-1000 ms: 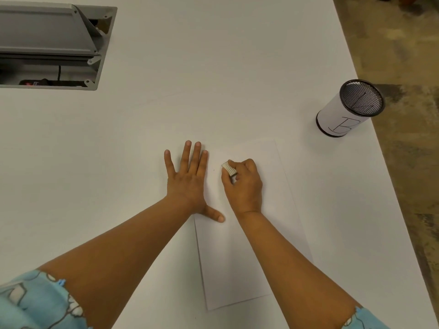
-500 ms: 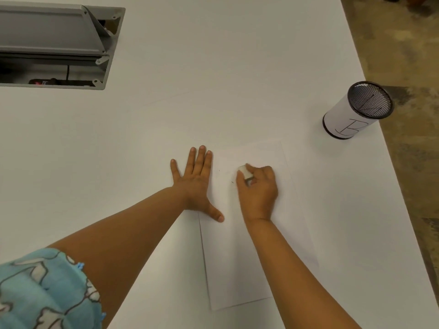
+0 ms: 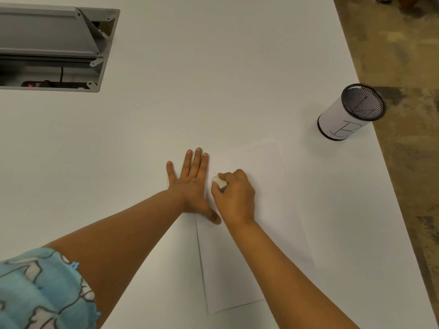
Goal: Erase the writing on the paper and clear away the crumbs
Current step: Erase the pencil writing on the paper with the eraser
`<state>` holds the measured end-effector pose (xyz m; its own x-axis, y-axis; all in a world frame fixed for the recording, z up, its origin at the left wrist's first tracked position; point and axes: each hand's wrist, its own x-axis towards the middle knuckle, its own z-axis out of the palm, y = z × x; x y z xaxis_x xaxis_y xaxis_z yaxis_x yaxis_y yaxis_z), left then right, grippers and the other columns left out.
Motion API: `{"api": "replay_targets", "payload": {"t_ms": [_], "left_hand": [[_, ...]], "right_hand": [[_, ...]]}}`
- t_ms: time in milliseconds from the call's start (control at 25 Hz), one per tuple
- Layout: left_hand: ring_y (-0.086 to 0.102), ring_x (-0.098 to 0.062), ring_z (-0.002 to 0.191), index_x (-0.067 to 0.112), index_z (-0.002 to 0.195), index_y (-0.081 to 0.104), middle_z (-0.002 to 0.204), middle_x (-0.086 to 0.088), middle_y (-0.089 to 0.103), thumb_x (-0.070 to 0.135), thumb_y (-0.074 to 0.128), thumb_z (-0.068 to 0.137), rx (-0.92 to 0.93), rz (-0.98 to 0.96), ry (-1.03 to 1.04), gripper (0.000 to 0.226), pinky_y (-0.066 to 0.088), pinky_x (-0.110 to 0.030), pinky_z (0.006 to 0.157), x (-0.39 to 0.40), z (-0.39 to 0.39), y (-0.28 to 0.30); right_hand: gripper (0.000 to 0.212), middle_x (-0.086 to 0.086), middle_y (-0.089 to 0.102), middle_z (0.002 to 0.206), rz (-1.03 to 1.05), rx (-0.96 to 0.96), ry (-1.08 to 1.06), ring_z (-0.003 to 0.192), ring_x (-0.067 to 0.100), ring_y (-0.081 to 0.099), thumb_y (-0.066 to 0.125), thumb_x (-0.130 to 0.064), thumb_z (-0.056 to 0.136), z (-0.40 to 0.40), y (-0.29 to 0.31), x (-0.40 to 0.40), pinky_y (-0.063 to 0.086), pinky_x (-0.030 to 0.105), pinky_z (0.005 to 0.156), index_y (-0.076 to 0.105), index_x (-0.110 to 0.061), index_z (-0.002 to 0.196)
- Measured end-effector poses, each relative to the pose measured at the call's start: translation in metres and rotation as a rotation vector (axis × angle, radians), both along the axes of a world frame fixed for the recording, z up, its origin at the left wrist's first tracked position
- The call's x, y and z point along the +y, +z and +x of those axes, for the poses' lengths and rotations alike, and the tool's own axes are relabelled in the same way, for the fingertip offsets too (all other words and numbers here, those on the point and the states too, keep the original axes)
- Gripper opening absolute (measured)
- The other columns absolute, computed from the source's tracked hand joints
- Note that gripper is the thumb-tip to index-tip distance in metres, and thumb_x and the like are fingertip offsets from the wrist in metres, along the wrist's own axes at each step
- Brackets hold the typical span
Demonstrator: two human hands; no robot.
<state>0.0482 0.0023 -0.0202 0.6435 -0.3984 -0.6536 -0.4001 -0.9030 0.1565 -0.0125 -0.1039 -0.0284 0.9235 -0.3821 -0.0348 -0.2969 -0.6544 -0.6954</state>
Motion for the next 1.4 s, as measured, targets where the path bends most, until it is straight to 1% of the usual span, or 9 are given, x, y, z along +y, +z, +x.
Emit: {"api": "replay_targets", "payload": {"t_ms": [80,200,400,600,760,840,960,1160,1400], "left_hand": [[-0.049,-0.020,0.121,0.022,0.112,-0.053,0.134,0.000,-0.053,0.082,0.067,0.038,0.018,-0.009,0.009,0.153,-0.024,-0.059,0.097,0.001,0.001,0.000],[-0.049,-0.020,0.121,0.021,0.118,-0.049,0.138,-0.001,-0.050,0.081,0.068,0.039,0.022,-0.011,0.011,0.153,-0.025,-0.059,0.097,0.002,0.001,0.003],[-0.049,-0.021,0.120,0.019,0.118,-0.049,0.139,-0.004,-0.049,0.080,0.067,0.042,0.010,0.016,0.002,0.152,-0.023,-0.060,0.099,0.000,-0.001,0.004],[-0.049,-0.020,0.120,0.020,0.119,-0.049,0.138,-0.002,-0.049,0.080,0.068,0.040,0.024,0.002,0.008,0.153,-0.025,-0.059,0.097,0.001,0.001,0.004],[-0.049,-0.021,0.121,0.017,0.121,-0.048,0.138,-0.004,-0.049,0.079,0.067,0.044,0.008,0.024,0.006,0.152,-0.022,-0.061,0.099,-0.001,-0.001,0.003],[-0.049,-0.021,0.121,0.019,0.120,-0.048,0.139,-0.003,-0.049,0.080,0.067,0.041,0.022,0.007,0.007,0.153,-0.024,-0.059,0.097,0.000,0.000,0.003],[-0.049,-0.020,0.121,0.020,0.120,-0.048,0.139,-0.002,-0.048,0.081,0.067,0.040,0.025,-0.009,0.008,0.154,-0.024,-0.059,0.097,0.001,0.001,0.004],[-0.048,-0.022,0.122,0.018,0.119,-0.049,0.139,-0.004,-0.049,0.080,0.067,0.041,0.010,0.006,-0.001,0.153,-0.024,-0.060,0.097,0.000,0.000,0.003],[-0.048,-0.020,0.121,0.018,0.124,-0.047,0.140,-0.002,-0.048,0.079,0.069,0.040,0.027,-0.009,0.012,0.155,-0.023,-0.060,0.098,0.001,0.001,0.004]], "right_hand": [[0.019,0.013,0.060,0.092,0.005,0.007,-0.025,0.080,0.026,0.060,0.064,-0.017,0.080,0.007,0.002,-0.021,0.040,0.021,0.066,0.067,-0.006,0.096],[0.015,0.013,0.060,0.090,0.007,-0.016,-0.230,0.077,0.027,0.060,0.065,-0.014,0.080,0.016,0.003,-0.040,0.038,0.021,0.064,0.067,-0.004,0.091],[0.023,0.013,0.061,0.094,0.019,0.007,0.047,0.080,0.024,0.060,0.064,-0.017,0.080,-0.001,0.002,-0.002,0.041,0.022,0.067,0.066,-0.007,0.100],[0.018,0.013,0.060,0.093,0.020,0.013,-0.230,0.079,0.026,0.060,0.065,-0.016,0.080,0.016,0.004,-0.030,0.040,0.023,0.066,0.066,-0.006,0.094],[0.021,0.012,0.060,0.094,0.032,0.014,0.033,0.078,0.025,0.060,0.063,-0.019,0.081,0.002,0.004,0.008,0.044,0.024,0.067,0.065,-0.007,0.098],[0.021,0.013,0.061,0.096,0.013,0.021,-0.040,0.082,0.026,0.060,0.063,-0.018,0.081,0.015,0.004,-0.016,0.037,0.018,0.066,0.066,-0.007,0.098],[0.016,0.013,0.059,0.092,-0.013,0.031,-0.198,0.078,0.026,0.060,0.062,-0.016,0.081,0.025,0.006,-0.039,0.036,0.021,0.063,0.066,-0.005,0.092],[0.022,0.012,0.060,0.097,-0.023,0.031,0.036,0.081,0.025,0.059,0.062,-0.019,0.082,0.005,0.003,-0.004,0.038,0.021,0.065,0.065,-0.007,0.101],[0.016,0.012,0.059,0.092,-0.008,0.066,-0.263,0.079,0.027,0.059,0.062,-0.016,0.080,0.023,0.007,-0.040,0.035,0.022,0.063,0.066,-0.006,0.092]]}}
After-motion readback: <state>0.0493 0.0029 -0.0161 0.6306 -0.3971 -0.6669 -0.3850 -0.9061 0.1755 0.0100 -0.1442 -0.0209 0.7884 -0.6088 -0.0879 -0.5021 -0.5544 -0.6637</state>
